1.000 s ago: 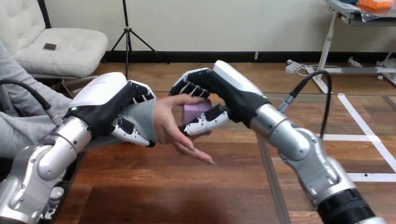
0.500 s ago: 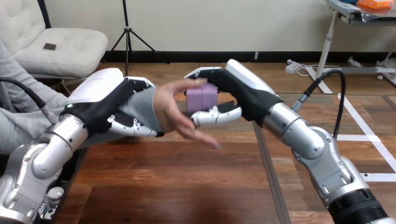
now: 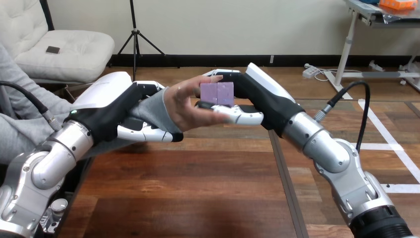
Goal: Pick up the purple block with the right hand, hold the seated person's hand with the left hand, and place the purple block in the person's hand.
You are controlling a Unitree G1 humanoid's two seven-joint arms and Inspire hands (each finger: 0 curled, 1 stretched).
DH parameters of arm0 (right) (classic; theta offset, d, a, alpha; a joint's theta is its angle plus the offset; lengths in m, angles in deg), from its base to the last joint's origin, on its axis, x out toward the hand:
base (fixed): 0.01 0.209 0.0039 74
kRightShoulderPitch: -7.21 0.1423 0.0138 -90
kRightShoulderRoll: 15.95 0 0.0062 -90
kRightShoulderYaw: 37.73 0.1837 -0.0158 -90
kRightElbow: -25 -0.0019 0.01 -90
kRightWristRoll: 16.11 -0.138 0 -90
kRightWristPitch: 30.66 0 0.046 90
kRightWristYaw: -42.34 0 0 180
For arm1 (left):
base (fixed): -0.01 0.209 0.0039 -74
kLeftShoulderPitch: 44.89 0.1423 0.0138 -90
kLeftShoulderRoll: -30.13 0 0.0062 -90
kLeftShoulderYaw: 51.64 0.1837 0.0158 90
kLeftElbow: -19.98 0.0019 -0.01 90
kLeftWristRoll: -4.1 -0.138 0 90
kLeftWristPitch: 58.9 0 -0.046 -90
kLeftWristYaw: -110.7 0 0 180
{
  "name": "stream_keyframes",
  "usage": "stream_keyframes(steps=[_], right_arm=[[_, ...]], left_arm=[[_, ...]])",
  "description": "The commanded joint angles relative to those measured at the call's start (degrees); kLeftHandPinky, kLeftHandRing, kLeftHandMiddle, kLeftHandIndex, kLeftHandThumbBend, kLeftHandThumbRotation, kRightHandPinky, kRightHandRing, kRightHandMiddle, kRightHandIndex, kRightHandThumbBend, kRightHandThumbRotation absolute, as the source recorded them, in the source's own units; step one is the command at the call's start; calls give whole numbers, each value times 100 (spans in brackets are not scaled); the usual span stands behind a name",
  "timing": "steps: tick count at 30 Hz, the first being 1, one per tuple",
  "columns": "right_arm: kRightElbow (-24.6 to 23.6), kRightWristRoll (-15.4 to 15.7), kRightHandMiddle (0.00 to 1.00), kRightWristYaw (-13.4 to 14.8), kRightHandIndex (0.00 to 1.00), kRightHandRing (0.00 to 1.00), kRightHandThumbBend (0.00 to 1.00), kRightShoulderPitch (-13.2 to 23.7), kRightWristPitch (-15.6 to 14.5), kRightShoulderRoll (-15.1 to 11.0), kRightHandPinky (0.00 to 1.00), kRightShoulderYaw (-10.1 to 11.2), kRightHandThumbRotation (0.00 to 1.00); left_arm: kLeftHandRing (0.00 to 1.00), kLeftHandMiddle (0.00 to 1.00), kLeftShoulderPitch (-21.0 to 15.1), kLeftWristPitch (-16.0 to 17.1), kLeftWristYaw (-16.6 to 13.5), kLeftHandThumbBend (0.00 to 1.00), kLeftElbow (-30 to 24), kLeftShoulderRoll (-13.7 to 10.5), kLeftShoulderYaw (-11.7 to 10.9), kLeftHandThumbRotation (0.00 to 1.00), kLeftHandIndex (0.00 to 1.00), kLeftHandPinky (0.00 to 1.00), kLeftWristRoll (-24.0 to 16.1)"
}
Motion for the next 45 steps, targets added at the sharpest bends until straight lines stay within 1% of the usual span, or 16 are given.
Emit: stream_keyframes(steps=[1,4,10,13,16,19,22,25,28,31,34,36,38,41,45], right_arm=[[136,-136,72,-30,74,69,100,-62,225,-61,61,104,100],[169,-200,72,-49,75,69,100,-121,225,-82,61,158,100],[220,-285,74,-39,76,72,100,-254,326,-136,62,257,100],[239,-322,76,-55,77,73,100,-327,400,-182,64,300,100],[202,-389,77,-82,79,75,100,-421,384,-207,66,360,100],[213,-444,79,-65,80,78,100,-510,459,-229,68,417,100],[183,-473,80,-2,81,79,100,-628,510,-247,70,472,100],[43,-569,81,-2,82,81,100,-783,427,-248,72,544,100],[-13,-644,83,-7,84,83,100,-905,431,-258,74,599,100],[-79,-712,85,-10,85,84,100,-1036,430,-266,76,656,100],[-127,-812,86,-39,87,86,100,-1162,476,-272,77,715,100],[-167,-871,87,-53,88,87,100,-1256,459,-282,78,757,100],[-205,-911,88,-41,89,88,100,-1342,451,-286,80,798,100],[-262,-963,89,-32,89,88,100,-1468,467,-290,80,858,100],[-310,-1065,90,-65,91,88,100,-1626,525,-285,82,930,100]], left_arm=[[74,77,-421,243,5,99,-236,208,-115,83,75,62,401],[75,78,-349,278,38,100,-217,201,-119,84,76,63,429],[76,80,-249,507,48,100,-58,190,-94,86,77,64,535],[77,80,-201,617,104,100,36,199,-91,86,77,64,651],[77,81,-143,683,160,100,119,204,-88,87,78,64,764],[78,81,-50,727,178,100,171,229,-102,89,79,64,890],[79,82,47,861,176,100,266,237,-113,90,80,65,983],[80,82,182,972,113,100,326,291,-151,92,81,68,1074],[82,83,326,1060,23,100,361,337,-181,95,82,72,1106],[83,84,465,1134,-79,100,407,404,-220,97,83,75,1128],[84,85,589,1378,-203,100,528,468,-259,98,84,77,1185],[85,85,728,1489,-412,100,555,563,-317,99,84,78,1174],[86,86,852,1542,-559,100,565,639,-359,99,85,79,1175],[88,87,1020,1595,-696,100,564,723,-402,100,86,83,1197],[92,90,1218,1661,-776,100,550,791,-449,100,89,88,1263]])
